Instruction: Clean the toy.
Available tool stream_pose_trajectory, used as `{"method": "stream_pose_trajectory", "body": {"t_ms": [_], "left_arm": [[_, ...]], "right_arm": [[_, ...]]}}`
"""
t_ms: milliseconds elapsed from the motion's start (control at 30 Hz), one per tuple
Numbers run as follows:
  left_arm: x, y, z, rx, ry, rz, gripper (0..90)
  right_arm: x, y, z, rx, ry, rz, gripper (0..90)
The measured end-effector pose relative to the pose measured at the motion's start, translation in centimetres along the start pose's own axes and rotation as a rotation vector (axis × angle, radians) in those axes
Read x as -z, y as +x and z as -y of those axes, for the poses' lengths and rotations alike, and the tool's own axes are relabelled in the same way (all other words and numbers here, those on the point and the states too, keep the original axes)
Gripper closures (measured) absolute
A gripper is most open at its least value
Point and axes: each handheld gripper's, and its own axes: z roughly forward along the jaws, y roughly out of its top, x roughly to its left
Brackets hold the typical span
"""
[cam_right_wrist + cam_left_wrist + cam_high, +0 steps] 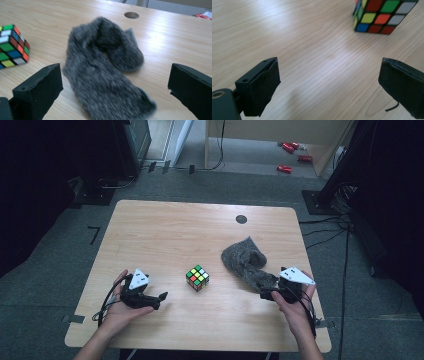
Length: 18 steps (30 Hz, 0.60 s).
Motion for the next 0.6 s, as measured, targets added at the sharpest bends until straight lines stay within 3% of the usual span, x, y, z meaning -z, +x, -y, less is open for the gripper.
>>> {"method": "stream_pose_trajectory", "body": {"t_ms": [33, 333, 600], "left_arm": [[0.5, 0.5, 0.7, 0.019, 0.000, -0.018, 4.7], [2.1, 2.3, 3.3, 0.041, 0.030, -0.053, 3.9], [4.2, 4.4, 5.9, 0.107, 0.035, -0.093, 3.8]], "right_arm": [[0.6, -0.6, 0.6, -0.004, 0.012, 0.011, 0.0], [1.9, -2.1, 2.6, -0.022, 0.050, 0.051, 0.0], [2.9, -3.2, 4.6, -0.045, 0.088, 0.073, 0.0]]}}
